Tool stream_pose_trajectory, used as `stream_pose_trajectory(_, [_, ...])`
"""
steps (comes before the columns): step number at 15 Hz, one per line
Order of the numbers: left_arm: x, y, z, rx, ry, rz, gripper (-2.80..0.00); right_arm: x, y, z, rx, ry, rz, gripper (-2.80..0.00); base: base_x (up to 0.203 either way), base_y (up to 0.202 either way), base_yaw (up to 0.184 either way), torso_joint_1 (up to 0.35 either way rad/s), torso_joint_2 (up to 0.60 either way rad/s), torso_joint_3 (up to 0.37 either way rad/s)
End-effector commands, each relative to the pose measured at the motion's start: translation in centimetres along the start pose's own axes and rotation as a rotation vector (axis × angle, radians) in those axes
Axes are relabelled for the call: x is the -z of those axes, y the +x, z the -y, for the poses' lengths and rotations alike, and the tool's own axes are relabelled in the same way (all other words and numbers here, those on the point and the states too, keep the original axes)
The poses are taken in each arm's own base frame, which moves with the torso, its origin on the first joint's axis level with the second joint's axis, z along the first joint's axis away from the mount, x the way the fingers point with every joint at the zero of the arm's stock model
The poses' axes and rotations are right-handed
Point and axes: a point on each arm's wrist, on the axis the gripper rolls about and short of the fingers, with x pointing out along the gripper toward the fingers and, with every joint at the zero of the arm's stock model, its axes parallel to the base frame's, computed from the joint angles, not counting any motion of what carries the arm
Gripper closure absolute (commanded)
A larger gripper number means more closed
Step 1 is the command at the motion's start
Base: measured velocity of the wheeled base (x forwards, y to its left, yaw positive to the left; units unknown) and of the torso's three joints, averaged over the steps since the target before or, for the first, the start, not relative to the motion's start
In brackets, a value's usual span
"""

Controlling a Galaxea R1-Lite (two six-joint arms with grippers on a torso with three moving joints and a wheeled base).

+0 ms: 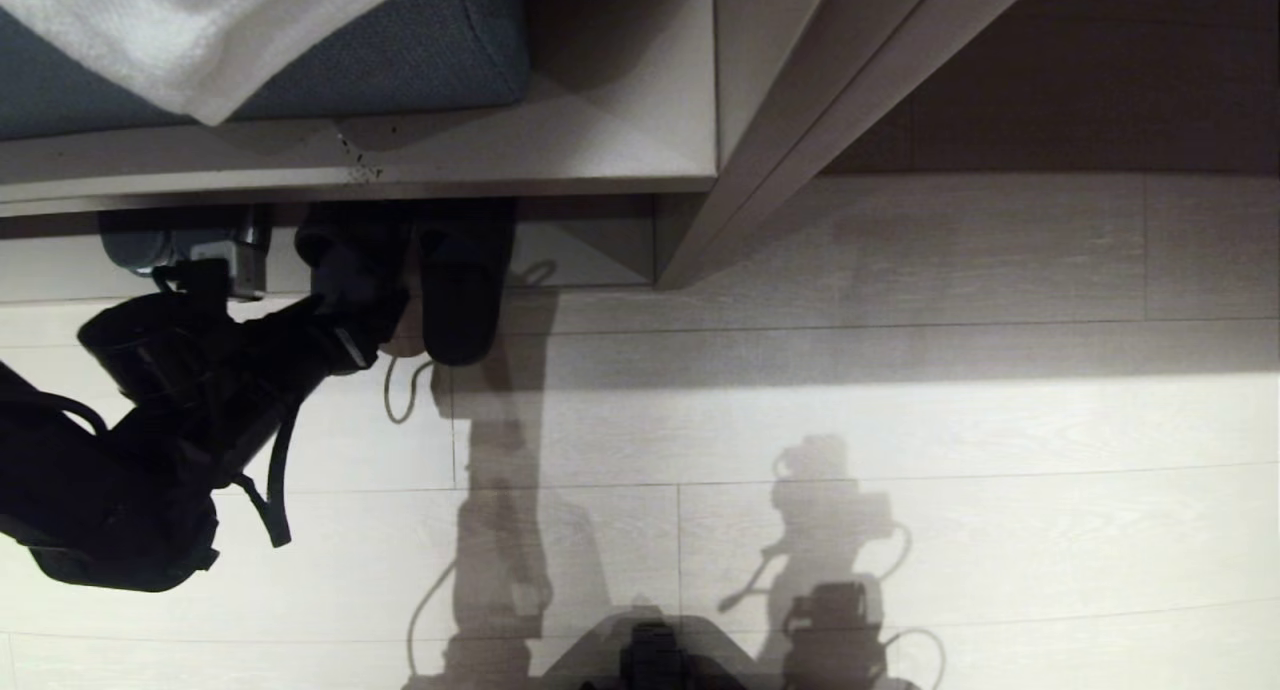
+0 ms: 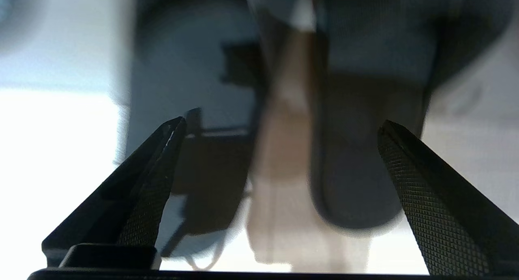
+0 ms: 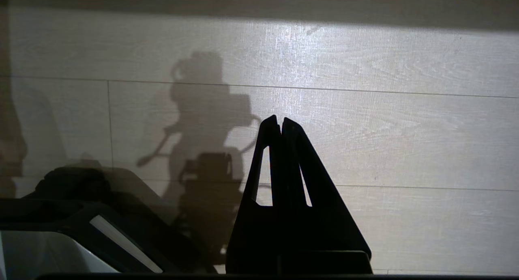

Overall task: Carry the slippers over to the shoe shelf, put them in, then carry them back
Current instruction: Pick up the slippers in the shoe cabinet

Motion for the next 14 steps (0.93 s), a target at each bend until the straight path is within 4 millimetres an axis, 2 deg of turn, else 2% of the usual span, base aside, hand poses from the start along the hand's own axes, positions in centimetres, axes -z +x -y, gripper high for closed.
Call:
stream_pose_trajectory(1, [-3.9,-2.1,0.3,0.002,-0.002,0.104,-2.8,1.2,0.0,0.0,0.0,0.0,0.0,0.0,0.0,0.0,0.0,0.0,0.0,0.0])
stream_pose_trajectory(2, [-4.9,-3.4,0.5,0.002,-0.021,0.122,-2.8,1.2,0.0,0.0,0.0,0.0,0.0,0.0,0.0,0.0,0.0,0.0,0.0,0.0])
stream_pose_trajectory(3, [-4.8,-4.6,0.4,-0.007,-0.04,0.106,-2.8,1.2,0.0,0.0,0.0,0.0,0.0,0.0,0.0,0.0,0.0,0.0,0.0,0.0])
stream_pose_trajectory(7, [-2.8,-7.1,0.6,-0.012,-0.099,-0.001,-2.8,1.2,0.0,0.0,0.0,0.0,0.0,0.0,0.0,0.0,0.0,0.0,0.0,0.0])
stream_pose_trajectory(9, [-1.1,-7.1,1.2,0.008,-0.118,-0.063,-2.8,1.2,0.0,0.0,0.0,0.0,0.0,0.0,0.0,0.0,0.0,0.0,0.0,0.0])
stream_pose_trajectory(11, [-0.4,-6.8,1.2,0.012,-0.121,-0.085,-2.8,1.2,0.0,0.0,0.0,0.0,0.0,0.0,0.0,0.0,0.0,0.0,0.0,0.0])
stream_pose_trajectory(14, [2.1,-5.5,1.0,0.008,-0.13,-0.164,-2.8,1.2,0.0,0.0,0.0,0.0,0.0,0.0,0.0,0.0,0.0,0.0,0.0,0.0])
